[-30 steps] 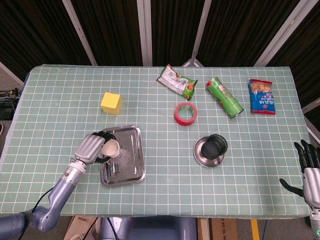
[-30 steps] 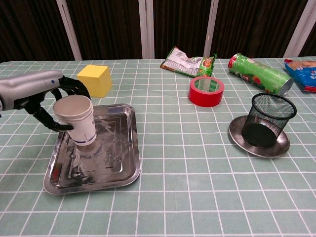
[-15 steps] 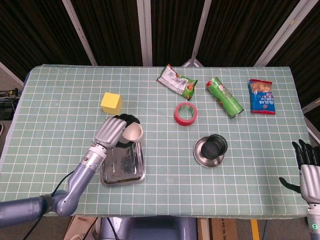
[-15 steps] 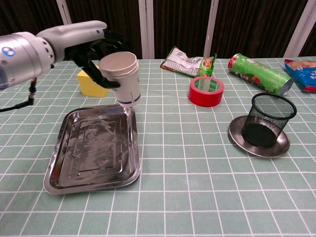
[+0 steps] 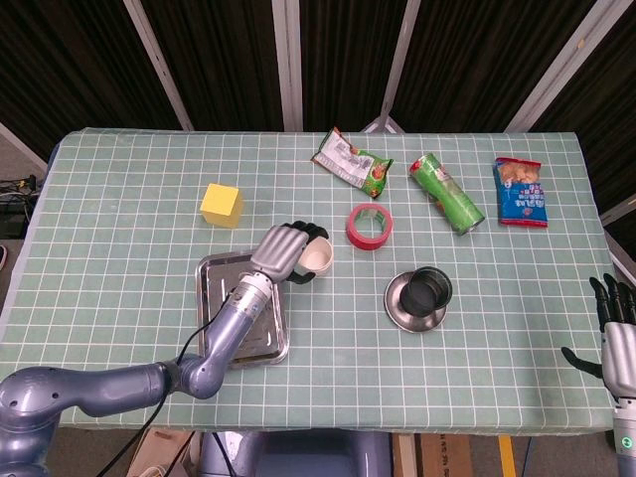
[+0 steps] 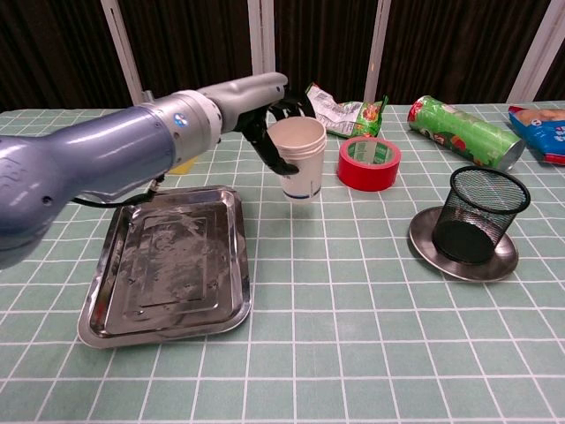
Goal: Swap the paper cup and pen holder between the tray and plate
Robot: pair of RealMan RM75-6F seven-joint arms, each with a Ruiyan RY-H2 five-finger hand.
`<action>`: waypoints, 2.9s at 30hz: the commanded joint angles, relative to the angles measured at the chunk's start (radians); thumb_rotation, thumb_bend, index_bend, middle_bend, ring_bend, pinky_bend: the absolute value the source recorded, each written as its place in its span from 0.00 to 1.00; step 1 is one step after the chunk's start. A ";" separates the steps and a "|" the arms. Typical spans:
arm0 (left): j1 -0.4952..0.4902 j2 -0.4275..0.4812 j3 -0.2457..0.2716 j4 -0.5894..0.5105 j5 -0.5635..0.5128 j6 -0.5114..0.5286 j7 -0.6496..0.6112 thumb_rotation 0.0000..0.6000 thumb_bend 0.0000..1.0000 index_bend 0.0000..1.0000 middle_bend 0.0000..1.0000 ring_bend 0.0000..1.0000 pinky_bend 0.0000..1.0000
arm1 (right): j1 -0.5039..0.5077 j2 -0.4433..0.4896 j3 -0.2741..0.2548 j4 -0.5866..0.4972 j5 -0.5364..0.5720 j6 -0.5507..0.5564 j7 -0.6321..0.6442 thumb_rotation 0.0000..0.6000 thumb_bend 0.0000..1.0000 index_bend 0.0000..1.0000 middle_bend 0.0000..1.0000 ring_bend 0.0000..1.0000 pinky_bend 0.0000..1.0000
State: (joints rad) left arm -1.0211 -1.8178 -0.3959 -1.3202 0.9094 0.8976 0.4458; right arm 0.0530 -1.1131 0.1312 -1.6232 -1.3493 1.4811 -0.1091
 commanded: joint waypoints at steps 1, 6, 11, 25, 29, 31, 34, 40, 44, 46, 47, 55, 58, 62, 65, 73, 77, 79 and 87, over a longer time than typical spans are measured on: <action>-0.037 -0.051 0.004 0.054 -0.001 -0.015 -0.007 1.00 0.32 0.29 0.26 0.24 0.33 | -0.002 0.004 -0.002 -0.004 -0.005 0.004 0.003 1.00 0.07 0.02 0.02 0.00 0.00; -0.065 -0.089 0.022 0.105 -0.036 -0.022 0.040 1.00 0.31 0.29 0.22 0.23 0.33 | -0.008 0.012 -0.007 -0.015 -0.021 0.016 0.012 1.00 0.07 0.02 0.02 0.00 0.00; -0.085 -0.113 0.029 0.122 -0.105 -0.015 0.115 1.00 0.26 0.27 0.18 0.19 0.29 | -0.013 0.021 -0.012 -0.024 -0.032 0.023 0.020 1.00 0.07 0.02 0.02 0.00 0.00; -0.091 -0.063 0.001 -0.013 -0.076 0.098 0.146 1.00 0.05 0.17 0.00 0.00 0.05 | -0.004 0.023 -0.018 -0.028 -0.025 -0.006 0.012 1.00 0.07 0.02 0.02 0.00 0.00; -0.065 -0.013 0.001 -0.096 -0.026 0.165 0.148 1.00 0.05 0.17 0.00 0.00 0.05 | -0.002 0.022 -0.021 -0.029 -0.029 -0.010 0.015 1.00 0.07 0.02 0.02 0.00 0.00; -0.028 0.042 0.018 -0.193 0.002 0.210 0.155 1.00 0.05 0.17 0.00 0.00 0.04 | -0.002 0.023 -0.023 -0.032 -0.035 -0.012 0.016 1.00 0.07 0.02 0.02 0.00 0.00; 0.068 0.158 0.079 -0.403 0.047 0.324 0.200 1.00 0.05 0.16 0.00 0.00 0.02 | 0.000 0.023 -0.029 -0.036 -0.043 -0.017 0.019 1.00 0.07 0.02 0.02 0.00 0.00; 0.372 0.431 0.311 -0.767 0.309 0.726 0.259 1.00 0.05 0.16 0.00 0.00 0.01 | 0.017 0.003 -0.047 -0.031 -0.065 -0.051 0.021 1.00 0.07 0.02 0.02 0.00 0.00; 0.559 0.603 0.505 -0.739 0.534 0.888 0.138 1.00 0.05 0.16 0.00 0.00 0.02 | 0.037 -0.005 -0.060 -0.037 -0.107 -0.076 0.058 1.00 0.07 0.02 0.02 0.00 0.00; 0.622 0.662 0.568 -0.695 0.577 0.924 0.065 1.00 0.05 0.16 0.00 0.00 0.02 | 0.060 -0.005 -0.062 -0.044 -0.129 -0.106 0.099 1.00 0.07 0.02 0.02 0.00 0.00; 0.655 0.686 0.592 -0.674 0.587 0.941 0.017 1.00 0.05 0.16 0.00 0.00 0.02 | 0.079 -0.002 -0.060 -0.051 -0.138 -0.131 0.127 1.00 0.07 0.02 0.02 0.00 0.00; 0.805 0.707 0.613 -0.530 0.580 1.005 -0.182 1.00 0.05 0.15 0.00 0.00 0.02 | 0.248 0.039 0.021 -0.158 -0.088 -0.332 0.090 1.00 0.07 0.02 0.02 0.00 0.00; 0.832 0.677 0.606 -0.467 0.583 0.987 -0.222 1.00 0.05 0.15 0.00 0.00 0.01 | 0.309 0.043 0.048 -0.195 -0.024 -0.414 0.028 1.00 0.07 0.02 0.02 0.00 0.00; 0.846 0.659 0.579 -0.440 0.573 0.957 -0.232 1.00 0.05 0.15 0.00 0.00 0.01 | 0.384 0.023 0.082 -0.215 0.081 -0.503 -0.030 1.00 0.07 0.01 0.02 0.00 0.00; 0.853 0.655 0.571 -0.436 0.575 0.941 -0.224 1.00 0.06 0.15 0.00 0.00 0.01 | 0.427 0.015 0.089 -0.207 0.147 -0.565 -0.066 1.00 0.07 0.01 0.02 0.00 0.00; 0.870 0.635 0.526 -0.427 0.575 0.902 -0.214 1.00 0.07 0.15 0.00 0.00 0.01 | 0.541 -0.024 0.083 -0.141 0.337 -0.676 -0.180 1.00 0.07 0.01 0.02 0.05 0.00; 0.878 0.627 0.509 -0.418 0.579 0.882 -0.220 1.00 0.07 0.15 0.00 0.00 0.01 | 0.580 -0.049 0.071 -0.102 0.396 -0.702 -0.208 1.00 0.07 0.01 0.03 0.08 0.00; 0.883 0.624 0.498 -0.418 0.578 0.876 -0.215 1.00 0.07 0.15 0.00 0.00 0.01 | 0.598 -0.062 0.068 -0.084 0.417 -0.708 -0.214 1.00 0.07 0.01 0.05 0.11 0.00; 0.902 0.614 0.462 -0.412 0.581 0.865 -0.225 1.00 0.07 0.15 0.00 0.00 0.01 | 0.634 -0.093 0.051 -0.060 0.447 -0.690 -0.243 1.00 0.07 0.05 0.19 0.27 0.00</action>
State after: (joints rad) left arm -0.1199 -1.2029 0.0674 -1.7333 1.4896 1.7640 0.2216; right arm 0.6847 -1.2035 0.1838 -1.6836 -0.9031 0.7891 -0.3502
